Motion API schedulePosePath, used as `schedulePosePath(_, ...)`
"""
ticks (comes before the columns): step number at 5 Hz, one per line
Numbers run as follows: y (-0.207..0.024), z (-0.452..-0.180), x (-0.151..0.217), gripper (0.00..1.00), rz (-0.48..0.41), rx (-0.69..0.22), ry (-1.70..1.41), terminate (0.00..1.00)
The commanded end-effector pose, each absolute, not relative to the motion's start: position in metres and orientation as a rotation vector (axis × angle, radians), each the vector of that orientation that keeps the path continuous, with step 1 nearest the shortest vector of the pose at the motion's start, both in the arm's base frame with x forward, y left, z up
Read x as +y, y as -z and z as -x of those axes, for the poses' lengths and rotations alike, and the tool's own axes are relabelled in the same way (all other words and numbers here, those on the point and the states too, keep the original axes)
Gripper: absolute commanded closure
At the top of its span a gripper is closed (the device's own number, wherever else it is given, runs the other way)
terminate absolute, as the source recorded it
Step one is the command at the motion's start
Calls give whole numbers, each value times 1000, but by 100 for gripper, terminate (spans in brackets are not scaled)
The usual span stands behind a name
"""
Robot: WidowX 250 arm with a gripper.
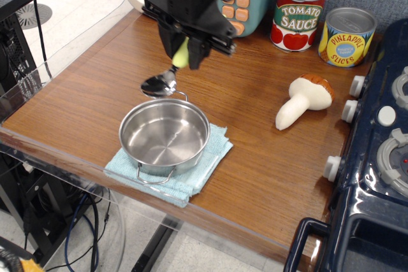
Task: Pick up the spoon and place it on the opposite corner
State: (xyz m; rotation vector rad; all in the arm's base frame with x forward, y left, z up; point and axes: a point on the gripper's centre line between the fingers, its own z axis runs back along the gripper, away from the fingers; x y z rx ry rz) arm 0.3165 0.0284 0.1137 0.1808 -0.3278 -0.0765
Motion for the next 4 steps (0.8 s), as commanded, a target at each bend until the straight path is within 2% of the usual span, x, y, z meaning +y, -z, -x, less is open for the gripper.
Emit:
schedulePosePath(1, -115, -336, 107, 100, -233, -322, -29, 0)
schedulePosePath(3, -88, -363, 157, 100, -216, -332, -47, 0)
schedulePosePath(4, -75, -377, 167, 100, -201, -339, -27, 0)
